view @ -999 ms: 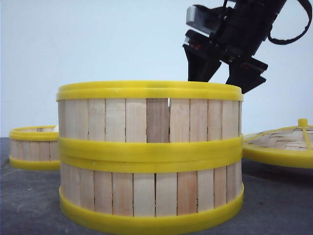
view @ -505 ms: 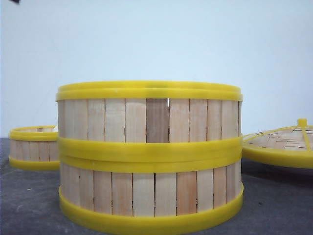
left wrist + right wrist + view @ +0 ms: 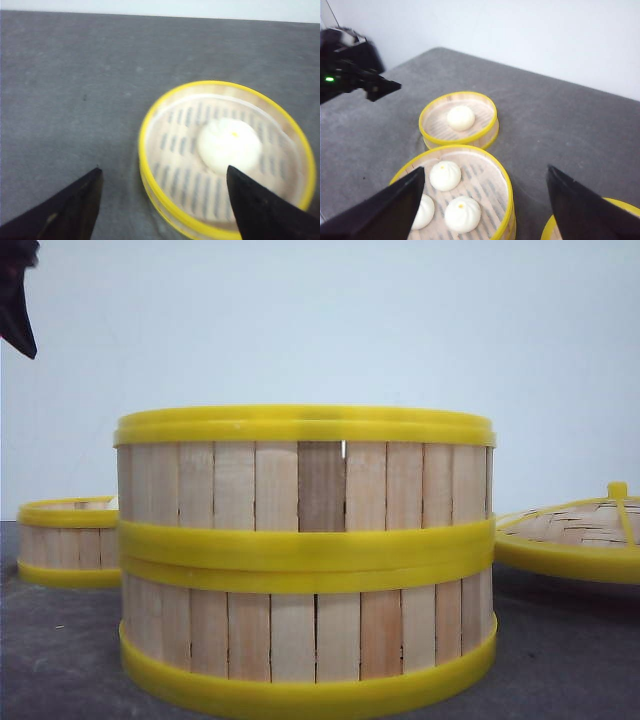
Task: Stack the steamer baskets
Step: 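Reach the left gripper to the rim of the remaining bun basket and grasp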
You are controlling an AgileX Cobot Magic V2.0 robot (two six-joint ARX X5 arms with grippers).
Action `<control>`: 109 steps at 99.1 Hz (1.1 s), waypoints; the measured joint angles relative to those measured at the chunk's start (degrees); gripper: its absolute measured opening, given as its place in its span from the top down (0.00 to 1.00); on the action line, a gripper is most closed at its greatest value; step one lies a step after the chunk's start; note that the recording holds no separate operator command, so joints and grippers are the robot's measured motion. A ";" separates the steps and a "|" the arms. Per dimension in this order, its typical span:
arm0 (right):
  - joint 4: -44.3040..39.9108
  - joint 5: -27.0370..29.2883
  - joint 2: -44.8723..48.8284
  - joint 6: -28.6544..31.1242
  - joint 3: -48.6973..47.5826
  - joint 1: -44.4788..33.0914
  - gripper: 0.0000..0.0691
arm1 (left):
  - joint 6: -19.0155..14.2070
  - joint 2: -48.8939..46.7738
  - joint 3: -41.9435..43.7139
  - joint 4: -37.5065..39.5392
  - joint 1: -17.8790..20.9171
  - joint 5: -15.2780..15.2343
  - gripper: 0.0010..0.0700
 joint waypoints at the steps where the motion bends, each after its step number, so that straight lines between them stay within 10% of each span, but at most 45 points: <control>1: 0.00 -0.09 -0.07 0.07 0.00 0.00 0.30 | 0.00 0.52 0.31 -0.02 0.09 0.00 0.32; 59: -2.19 -0.28 -0.13 0.59 0.00 0.00 0.30 | -0.42 23.52 10.91 -4.26 3.65 0.28 0.33; 83: -2.67 -0.28 -0.13 0.59 0.00 0.00 0.30 | -4.61 27.17 10.93 -3.56 8.22 8.61 0.33; 109: -2.67 -0.28 -0.13 0.57 0.00 0.00 0.30 | -5.66 28.13 10.93 -1.84 8.66 9.09 0.37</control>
